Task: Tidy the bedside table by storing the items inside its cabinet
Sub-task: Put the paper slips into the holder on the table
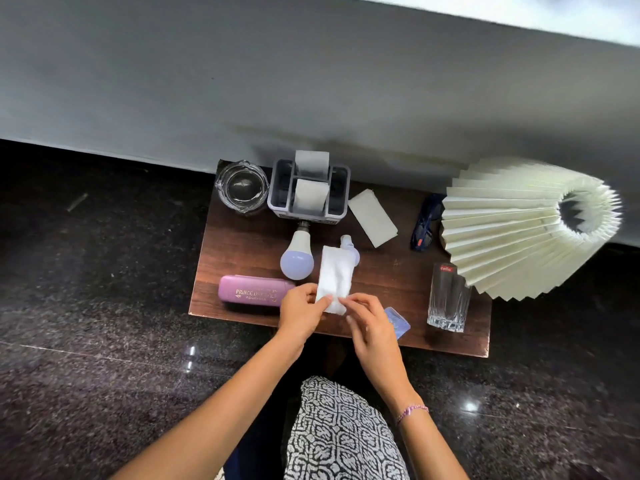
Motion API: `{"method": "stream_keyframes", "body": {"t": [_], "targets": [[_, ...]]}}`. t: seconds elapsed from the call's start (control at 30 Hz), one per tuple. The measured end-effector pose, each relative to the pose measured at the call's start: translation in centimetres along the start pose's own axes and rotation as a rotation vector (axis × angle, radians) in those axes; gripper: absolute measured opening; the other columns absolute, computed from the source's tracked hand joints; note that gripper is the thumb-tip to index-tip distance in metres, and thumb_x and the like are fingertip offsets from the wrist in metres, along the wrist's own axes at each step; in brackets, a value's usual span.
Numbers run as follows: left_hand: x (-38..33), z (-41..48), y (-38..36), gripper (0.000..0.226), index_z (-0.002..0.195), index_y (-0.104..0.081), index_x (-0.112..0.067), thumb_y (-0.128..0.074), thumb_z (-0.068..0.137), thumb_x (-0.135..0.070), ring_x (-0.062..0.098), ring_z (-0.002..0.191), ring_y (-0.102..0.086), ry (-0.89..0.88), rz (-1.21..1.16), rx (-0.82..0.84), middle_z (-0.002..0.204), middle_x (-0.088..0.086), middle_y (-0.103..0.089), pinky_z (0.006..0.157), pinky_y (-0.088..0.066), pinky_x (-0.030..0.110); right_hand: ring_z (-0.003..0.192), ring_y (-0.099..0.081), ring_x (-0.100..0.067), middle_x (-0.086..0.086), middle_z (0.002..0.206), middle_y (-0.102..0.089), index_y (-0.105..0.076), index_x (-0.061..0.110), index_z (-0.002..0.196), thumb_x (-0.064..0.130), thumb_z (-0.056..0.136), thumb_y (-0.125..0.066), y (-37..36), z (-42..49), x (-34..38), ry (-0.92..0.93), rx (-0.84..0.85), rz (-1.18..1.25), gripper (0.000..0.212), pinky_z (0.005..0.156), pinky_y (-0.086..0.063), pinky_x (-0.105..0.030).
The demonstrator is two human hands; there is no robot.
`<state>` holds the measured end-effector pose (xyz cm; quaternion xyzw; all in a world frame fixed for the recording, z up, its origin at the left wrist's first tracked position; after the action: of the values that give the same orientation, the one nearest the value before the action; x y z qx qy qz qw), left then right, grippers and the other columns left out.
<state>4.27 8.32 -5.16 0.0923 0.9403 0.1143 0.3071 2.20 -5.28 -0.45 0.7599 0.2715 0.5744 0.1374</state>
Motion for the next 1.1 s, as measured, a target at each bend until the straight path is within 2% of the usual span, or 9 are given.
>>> {"method": "stream_keyframes", "body": {"t": [0.1, 0.2, 0.4, 0.6, 0.7, 0.77, 0.83, 0.93, 1.1], "targets": [[-3.1, -0.1, 1.4, 0.015, 0.095, -0.070, -0.011, -0.064, 0.083, -0.016, 0.015, 0.078, -0.060, -0.157, 0.301, -0.110, 0.090, 0.005, -0.071, 0.066, -0.042, 0.024, 0.101, -0.055, -0.001, 0.012, 0.113, -0.042, -0.057, 0.016, 0.118, 0.002, 0.092, -0.052, 2.1, 1.1, 1.2, 0.029, -0.153, -0.006, 0.030, 0.085, -0.045, -0.010], [-6.3, -0.5, 2.5, 0.016, 0.094, -0.072, -0.014, -0.065, 0.080, -0.019, 0.018, 0.078, -0.061, -0.243, 0.386, -0.187, 0.088, 0.005, -0.073, 0.065, -0.038, 0.021, 0.104, -0.055, -0.007, 0.009, 0.117, -0.044, -0.054, 0.012, 0.125, 0.003, 0.090, -0.056, 3.2, 3.2, 3.0, 0.070, -0.229, -0.009, 0.036, 0.092, -0.043, -0.011], [-12.1, -1.7, 3.1, 0.015, 0.090, -0.074, -0.023, -0.063, 0.079, -0.024, 0.018, 0.080, -0.064, -0.392, 0.358, -0.233, 0.083, 0.000, -0.072, 0.065, -0.041, 0.023, 0.135, -0.026, 0.004, 0.011, 0.146, -0.031, -0.030, 0.014, 0.145, 0.029, 0.098, -0.043, 1.6, 7.2, 4.9, -0.073, -0.107, 0.246, 0.052, 0.106, -0.018, 0.001], [-14.9, -1.8, 2.0, 0.021, 0.091, -0.073, -0.010, -0.057, 0.090, -0.024, 0.015, 0.077, -0.062, -0.552, 0.190, -0.228, 0.083, 0.007, -0.072, 0.075, -0.048, 0.031, 0.136, -0.039, -0.016, -0.007, 0.148, -0.041, -0.025, 0.029, 0.146, 0.064, 0.082, -0.021, 0.9, 9.8, 4.5, -0.230, -0.106, 0.593, 0.073, 0.115, -0.031, -0.042], [-14.7, -1.1, 1.4, 0.033, 0.080, -0.069, -0.007, -0.049, 0.095, -0.029, 0.004, 0.064, -0.048, -0.509, 0.027, -0.151, 0.065, -0.004, -0.057, 0.064, -0.042, 0.029, 0.133, -0.044, -0.023, -0.015, 0.141, -0.048, -0.039, 0.013, 0.141, 0.069, 0.077, -0.023, 0.9, 10.8, 4.7, -0.263, -0.118, 0.758, 0.087, 0.114, -0.031, -0.046], [-14.3, -0.6, 0.7, 0.034, 0.077, -0.067, -0.024, -0.042, 0.098, -0.035, -0.006, 0.066, -0.052, -0.443, -0.051, -0.065, 0.070, -0.014, -0.056, 0.069, -0.041, 0.018, 0.124, -0.052, -0.024, -0.015, 0.126, -0.059, -0.051, 0.006, 0.129, 0.072, 0.074, -0.028, 0.8, 11.4, 4.7, -0.278, -0.106, 0.832, 0.089, 0.110, -0.038, -0.043], [-14.0, -0.3, 0.0, 0.034, 0.099, -0.070, -0.032, -0.037, 0.098, -0.042, -0.013, 0.090, -0.059, -0.395, -0.116, -0.008, 0.093, -0.016, -0.067, 0.083, -0.042, 0.010, 0.114, -0.059, -0.016, -0.004, 0.111, -0.065, -0.059, 0.014, 0.116, 0.075, 0.070, -0.031, 0.8, 12.0, 4.7, -0.286, -0.101, 0.875, 0.081, 0.101, -0.044, -0.032], [-14.0, 0.1, -0.4, 0.047, 0.127, -0.058, -0.022, -0.032, 0.098, -0.048, 0.004, 0.124, -0.049, -0.358, -0.177, 0.022, 0.134, -0.004, -0.057, 0.100, -0.037, 0.017, 0.091, -0.063, -0.003, 0.013, 0.086, -0.067, -0.064, 0.031, 0.093, 0.080, 0.067, -0.030, 0.7, 12.9, 4.7, -0.282, -0.084, 0.844, 0.066, 0.087, -0.046, -0.023], [-14.7, 0.7, -1.0, 0.045, 0.089, -0.064, -0.037, -0.022, 0.098, -0.051, -0.014, 0.088, -0.057, -0.249, -0.401, 0.161, 0.097, -0.019, -0.065, 0.085, -0.040, 0.014, 0.100, -0.063, -0.008, 0.005, 0.093, -0.068, -0.067, 0.025, 0.095, 0.077, 0.070, -0.027, 1.0, 14.0, 5.5, -0.307, -0.060, 0.864, 0.070, 0.095, -0.045, -0.028]]}}
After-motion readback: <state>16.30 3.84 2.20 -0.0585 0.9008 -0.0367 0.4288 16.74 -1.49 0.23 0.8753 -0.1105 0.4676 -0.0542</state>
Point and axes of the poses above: each hand's wrist, its own z-axis towards the middle knuckle, its own y-axis out of the back of the hand, x = y × z, the point moved 7 cm from there along z, towards the middle knuckle
